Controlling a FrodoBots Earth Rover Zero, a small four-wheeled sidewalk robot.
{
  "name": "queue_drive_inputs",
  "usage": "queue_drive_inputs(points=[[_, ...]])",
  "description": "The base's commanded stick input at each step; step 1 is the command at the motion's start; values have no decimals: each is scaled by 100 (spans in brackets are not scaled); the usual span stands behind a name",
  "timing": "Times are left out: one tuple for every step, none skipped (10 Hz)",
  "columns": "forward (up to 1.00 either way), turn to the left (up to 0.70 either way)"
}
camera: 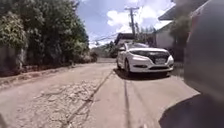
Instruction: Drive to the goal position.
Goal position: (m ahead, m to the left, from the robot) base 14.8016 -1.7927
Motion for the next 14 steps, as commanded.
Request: queue_drive_inputs(points=[[70, 0], [70, 0], [70, 0], [70, 0], [70, 0], [70, 0], [70, 1], [70, 2], [70, 3], [70, 3], [70, 3], [70, 2], [70, 2], [70, 2]])
